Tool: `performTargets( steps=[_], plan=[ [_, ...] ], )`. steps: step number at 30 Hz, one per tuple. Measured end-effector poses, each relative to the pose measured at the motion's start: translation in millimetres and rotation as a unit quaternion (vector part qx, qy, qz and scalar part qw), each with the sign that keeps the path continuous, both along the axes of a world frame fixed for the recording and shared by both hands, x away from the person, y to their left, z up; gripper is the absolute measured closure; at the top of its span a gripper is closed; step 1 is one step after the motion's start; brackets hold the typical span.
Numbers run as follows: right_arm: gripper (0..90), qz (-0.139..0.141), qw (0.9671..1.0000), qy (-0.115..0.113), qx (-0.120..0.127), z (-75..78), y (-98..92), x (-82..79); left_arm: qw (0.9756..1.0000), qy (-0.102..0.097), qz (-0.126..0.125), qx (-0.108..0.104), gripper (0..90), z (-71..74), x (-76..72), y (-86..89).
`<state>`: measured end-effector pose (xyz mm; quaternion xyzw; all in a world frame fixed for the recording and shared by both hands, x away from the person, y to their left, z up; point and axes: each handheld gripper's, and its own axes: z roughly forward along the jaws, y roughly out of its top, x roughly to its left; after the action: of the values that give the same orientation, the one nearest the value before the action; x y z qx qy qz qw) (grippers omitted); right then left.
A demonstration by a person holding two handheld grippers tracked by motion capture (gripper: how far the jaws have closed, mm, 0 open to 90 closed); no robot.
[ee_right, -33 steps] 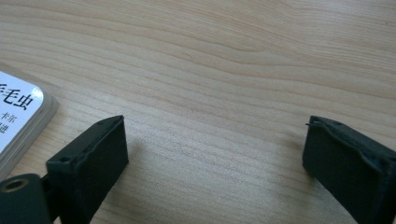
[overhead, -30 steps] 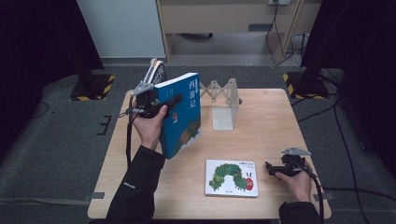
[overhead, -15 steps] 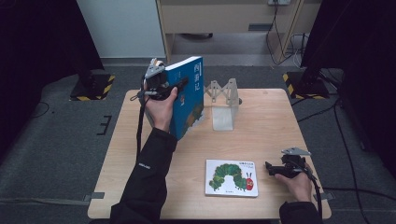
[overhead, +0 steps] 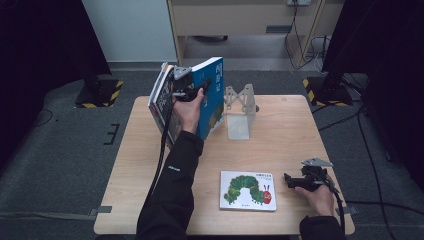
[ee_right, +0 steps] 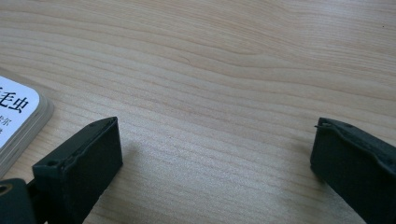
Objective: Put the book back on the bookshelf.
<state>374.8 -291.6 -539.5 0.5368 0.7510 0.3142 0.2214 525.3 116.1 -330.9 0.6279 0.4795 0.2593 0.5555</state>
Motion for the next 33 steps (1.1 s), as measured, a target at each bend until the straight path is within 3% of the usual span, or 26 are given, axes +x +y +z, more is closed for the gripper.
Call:
performTargets(
  steps=[3,5,10,15,21,25,31,33],
  plan=[
    [2.4,0.001,1.0000,-0.001,-0.001,0.0,-0.2,0.1,0.9998,-0.009,0.018,0.004,60.5,-8.8,4.1,-3.0],
    [2.4,0.001,1.0000,0.000,0.000,-0.1,-0.2,0.1,0.9996,-0.005,0.025,0.015,60.5,-13.6,6.6,-4.2],
    [2.4,0.000,1.0000,0.000,0.001,0.0,-0.1,0.1,0.9990,0.010,0.041,0.013,60.5,-29.6,11.9,-0.1],
    [2.3,0.000,1.0000,0.000,0.001,0.0,-0.1,0.1,0.9987,0.011,0.046,0.020,60.4,-40.5,10.8,0.8],
    [2.4,-0.001,1.0000,-0.001,0.000,-0.1,0.0,0.1,0.9991,0.005,0.035,0.025,60.2,-54.0,7.5,-3.1],
    [2.4,0.000,1.0000,-0.001,0.000,-0.2,-0.1,0.1,0.9993,0.001,0.022,0.030,59.7,-54.6,3.9,-7.1],
    [2.4,0.000,1.0000,-0.001,0.000,-0.1,0.0,0.1,0.9986,0.010,0.002,0.052,59.0,-52.6,-5.6,-20.3],
    [2.4,0.000,1.0000,-0.001,0.000,-0.1,0.0,0.1,0.9985,0.028,-0.006,0.048,59.1,-53.6,-9.6,-24.1]
  ],
)
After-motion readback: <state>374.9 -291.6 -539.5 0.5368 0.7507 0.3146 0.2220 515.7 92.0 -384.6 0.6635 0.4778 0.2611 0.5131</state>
